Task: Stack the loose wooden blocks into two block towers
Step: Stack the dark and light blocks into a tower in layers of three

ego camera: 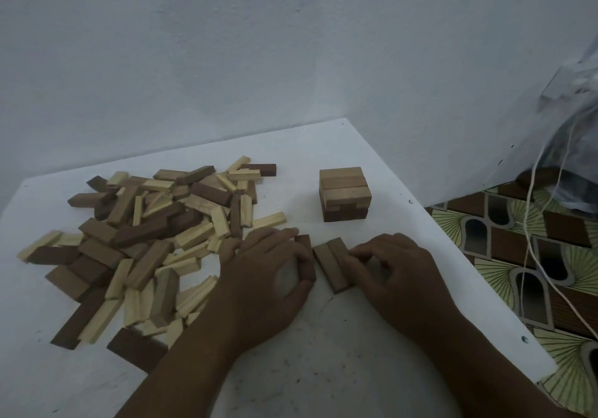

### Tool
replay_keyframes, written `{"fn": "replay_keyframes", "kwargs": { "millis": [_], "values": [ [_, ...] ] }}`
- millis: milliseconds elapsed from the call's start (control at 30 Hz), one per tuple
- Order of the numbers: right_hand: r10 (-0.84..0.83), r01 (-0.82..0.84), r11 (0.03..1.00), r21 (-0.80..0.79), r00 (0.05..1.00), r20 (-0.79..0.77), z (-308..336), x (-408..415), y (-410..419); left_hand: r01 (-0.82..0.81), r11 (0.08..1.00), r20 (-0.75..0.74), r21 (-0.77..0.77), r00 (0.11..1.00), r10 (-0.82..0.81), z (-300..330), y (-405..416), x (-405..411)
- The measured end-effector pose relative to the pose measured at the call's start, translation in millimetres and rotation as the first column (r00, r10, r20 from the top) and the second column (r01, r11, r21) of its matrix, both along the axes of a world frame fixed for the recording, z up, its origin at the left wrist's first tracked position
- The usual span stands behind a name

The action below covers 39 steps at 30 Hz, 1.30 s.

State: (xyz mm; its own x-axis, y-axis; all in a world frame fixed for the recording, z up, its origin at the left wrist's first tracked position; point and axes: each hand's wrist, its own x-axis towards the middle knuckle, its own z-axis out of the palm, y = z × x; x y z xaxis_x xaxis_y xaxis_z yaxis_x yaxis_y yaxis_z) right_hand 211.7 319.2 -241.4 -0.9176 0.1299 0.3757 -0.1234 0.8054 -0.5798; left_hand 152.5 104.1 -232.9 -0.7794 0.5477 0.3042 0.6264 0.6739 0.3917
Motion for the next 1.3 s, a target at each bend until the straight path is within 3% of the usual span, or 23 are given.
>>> {"fn": "replay_keyframes", "kwargs": {
  "millis": [133, 367, 733, 867, 1067, 1300],
  "values": [
    [0.034, -0.035, 0.999, -0.022, 0.999, -0.02, -0.1, -0.5, 2.4, 0.065, 0.998, 0.029, 0.02, 0.997, -0.066, -3.0, -0.6, -2.0],
    [0.254, -0.253, 0.967, -0.028, 0.961, 0.11, 8.2, 1.7, 3.3, 0.051, 0.999, 0.021, 0.012, 0.998, -0.051, 0.3, -2.0, -0.4],
    [0.246, -0.245, 0.966, 0.084, 0.969, 0.008, 7.5, 5.2, -1.0, 0.094, 0.996, 0.037, 0.004, 0.995, -0.094, 2.1, -2.5, 0.0],
    [0.274, -0.274, 0.962, -0.004, 0.96, 0.066, 6.3, 4.3, 3.8, 0.096, 0.995, 0.057, -0.012, 0.994, -0.096, 3.7, -3.4, 1.7],
    [0.304, -0.293, 0.953, -0.082, 0.912, 0.275, 12.3, -4.0, 7.9, 0.117, 0.993, 0.075, -0.033, 0.991, -0.114, 3.9, -3.5, -0.5],
    [0.338, -0.328, 0.941, -0.084, 0.89, 0.307, 11.6, -9.0, 2.5, 0.137, 0.991, 0.173, -0.01, 0.976, -0.133, 8.0, 3.1, -3.3]
  ]
}}
